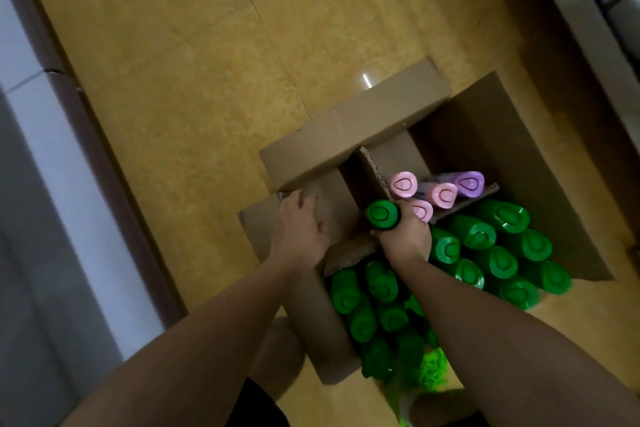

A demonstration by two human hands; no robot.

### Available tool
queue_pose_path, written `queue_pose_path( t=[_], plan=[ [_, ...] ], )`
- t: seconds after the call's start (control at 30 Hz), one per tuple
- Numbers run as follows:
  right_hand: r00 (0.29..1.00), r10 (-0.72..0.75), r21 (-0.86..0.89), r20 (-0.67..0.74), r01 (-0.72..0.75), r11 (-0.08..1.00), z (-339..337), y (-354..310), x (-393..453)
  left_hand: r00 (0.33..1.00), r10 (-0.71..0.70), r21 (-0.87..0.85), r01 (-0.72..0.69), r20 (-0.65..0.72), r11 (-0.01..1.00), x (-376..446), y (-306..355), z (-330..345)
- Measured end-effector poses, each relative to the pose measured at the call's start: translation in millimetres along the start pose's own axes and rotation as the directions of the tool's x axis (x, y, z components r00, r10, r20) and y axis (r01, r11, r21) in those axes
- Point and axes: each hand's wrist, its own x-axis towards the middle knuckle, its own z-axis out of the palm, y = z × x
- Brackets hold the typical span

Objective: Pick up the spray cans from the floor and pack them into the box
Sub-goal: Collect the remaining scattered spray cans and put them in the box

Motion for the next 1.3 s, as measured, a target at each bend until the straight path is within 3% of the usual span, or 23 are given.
queue_pose_path(
  t=[0.3, 0.7, 0.8, 0.97, 1.17, 1.3],
  plan=[
    [0.997, 0.061, -0.011, 0.056, -0.061, 0.998, -64, -6, -57, 0.998, 0.063, 0.026, -0.063, 0.015, 0.998, -61, 38, -53],
    [0.976, -0.187, -0.098, -0.114, 0.176, 0.979, -290, 2, -201, 0.933, 0.317, 0.054, -0.312, -0.170, 0.948, -213, 224, -148],
    [0.956, -0.217, -0.105, -0.197, 0.199, 0.974, -342, 11, -239, 0.883, 0.422, 0.102, -0.410, -0.204, 0.906, -252, 270, -168],
    [0.933, -0.142, -0.042, -0.329, 0.136, 0.990, -410, 43, -309, 0.786, 0.605, 0.212, -0.575, -0.127, 0.791, -315, 339, -182],
    [0.872, 0.068, 0.121, -0.485, -0.010, 0.993, -444, 106, -405, 0.523, 0.852, 0.272, -0.822, 0.010, 0.501, -404, 399, -165],
    [0.794, 0.225, 0.238, -0.565, -0.105, 0.966, -449, 158, -471, 0.406, 0.908, 0.281, -0.888, 0.109, 0.363, -471, 425, -136]
  ],
)
